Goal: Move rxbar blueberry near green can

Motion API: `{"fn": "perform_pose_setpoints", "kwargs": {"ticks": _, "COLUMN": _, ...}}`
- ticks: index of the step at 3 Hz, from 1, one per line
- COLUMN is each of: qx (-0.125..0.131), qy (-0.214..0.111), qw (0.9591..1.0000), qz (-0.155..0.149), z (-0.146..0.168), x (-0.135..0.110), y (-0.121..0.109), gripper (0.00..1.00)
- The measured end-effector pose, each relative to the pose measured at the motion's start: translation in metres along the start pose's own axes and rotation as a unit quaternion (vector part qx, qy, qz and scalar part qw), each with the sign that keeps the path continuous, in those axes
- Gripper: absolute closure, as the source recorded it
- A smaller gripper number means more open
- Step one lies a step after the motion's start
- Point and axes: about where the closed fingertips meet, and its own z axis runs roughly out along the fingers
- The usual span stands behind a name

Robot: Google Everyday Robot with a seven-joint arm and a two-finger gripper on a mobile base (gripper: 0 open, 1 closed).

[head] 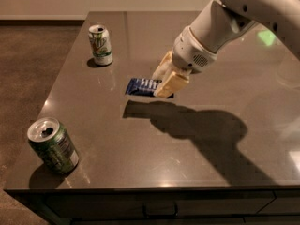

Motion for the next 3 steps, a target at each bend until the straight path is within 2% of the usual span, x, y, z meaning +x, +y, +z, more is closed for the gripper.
{"fn": "perform_pose_setpoints", "kwargs": {"ticks": 1, "qx": -0.045, "qy": -0.002, "qw": 0.9986, "qz": -0.03, "z": 0.018, "x": -0.011, "y": 0.046, "gripper": 1.0}}
{"fn": "perform_pose_setpoints", "kwargs": {"ticks": 2, "qx": -0.08, "qy": -0.007, "qw": 0.9953, "qz": -0.053, "z": 0.034, "x": -0.02, "y": 0.083, "gripper": 1.0}}
{"fn": "perform_pose_setpoints", "kwargs": {"ticks": 3, "qx": -0.104, "qy": -0.016, "qw": 0.9913, "qz": -0.079, "z": 0.052, "x": -0.032, "y": 0.11, "gripper": 1.0}}
